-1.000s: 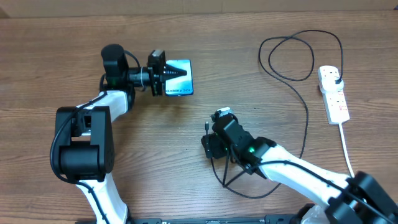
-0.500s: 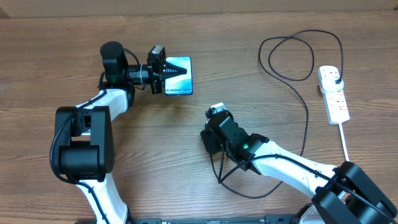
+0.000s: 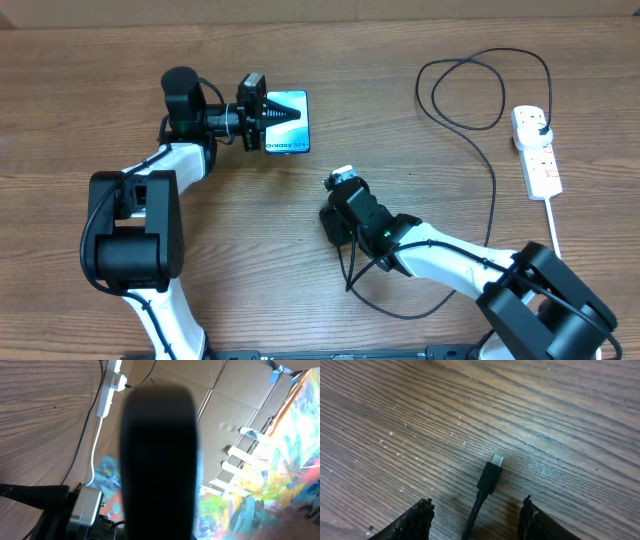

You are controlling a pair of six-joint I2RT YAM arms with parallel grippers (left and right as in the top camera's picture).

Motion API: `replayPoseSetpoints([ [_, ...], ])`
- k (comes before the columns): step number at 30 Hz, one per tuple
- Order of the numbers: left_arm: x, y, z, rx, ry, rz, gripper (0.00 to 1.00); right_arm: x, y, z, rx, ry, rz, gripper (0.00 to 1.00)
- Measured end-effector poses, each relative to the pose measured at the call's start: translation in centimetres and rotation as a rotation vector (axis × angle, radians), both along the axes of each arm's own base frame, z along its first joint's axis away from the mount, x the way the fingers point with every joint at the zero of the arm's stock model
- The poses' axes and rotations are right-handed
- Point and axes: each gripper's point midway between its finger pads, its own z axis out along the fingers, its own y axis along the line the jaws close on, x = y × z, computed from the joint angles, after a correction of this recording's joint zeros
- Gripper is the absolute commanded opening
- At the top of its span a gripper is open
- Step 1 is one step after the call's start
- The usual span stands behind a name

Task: Plug charger to phone and switch on socket
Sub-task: 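Grasp the USB-C plug with the right gripper and lift it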

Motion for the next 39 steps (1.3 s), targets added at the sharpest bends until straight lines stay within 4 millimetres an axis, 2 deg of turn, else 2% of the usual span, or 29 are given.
replayPoseSetpoints([
  [4,0.0,0.0,0.0,0.0,-0.008,0.0,0.04,-0.3,-0.1,-1.4,-0.029,0.021,0.015,0.56],
  [12,0.0,0.0,0.0,0.0,-0.011,0.0,0.04,0.6,1.1,-1.5,-0.014,-0.015,0.029,0.49],
  [17,0.0,0.0,0.0,0.0,-0.011,0.0,0.05,0.9,0.8,-1.6,-0.036,-0.023,0.016,0.37],
  [21,0.0,0.0,0.0,0.0,-0.011,0.0,0.04,1.1,0.4,-1.7,-0.056,-0.035,0.002,0.34],
  [26,0.0,0.0,0.0,0.0,-0.011,0.0,0.04,1.3,0.1,-1.7,-0.072,-0.046,-0.009,0.23],
  [33,0.0,0.0,0.0,0.0,-0.011,0.0,0.04,1.3,-0.3,-1.8,-0.092,-0.044,-0.021,0.04],
  [39,0.0,0.0,0.0,0.0,-0.011,0.0,0.04,0.9,-0.1,-1.9,-0.084,-0.007,-0.006,0.03],
])
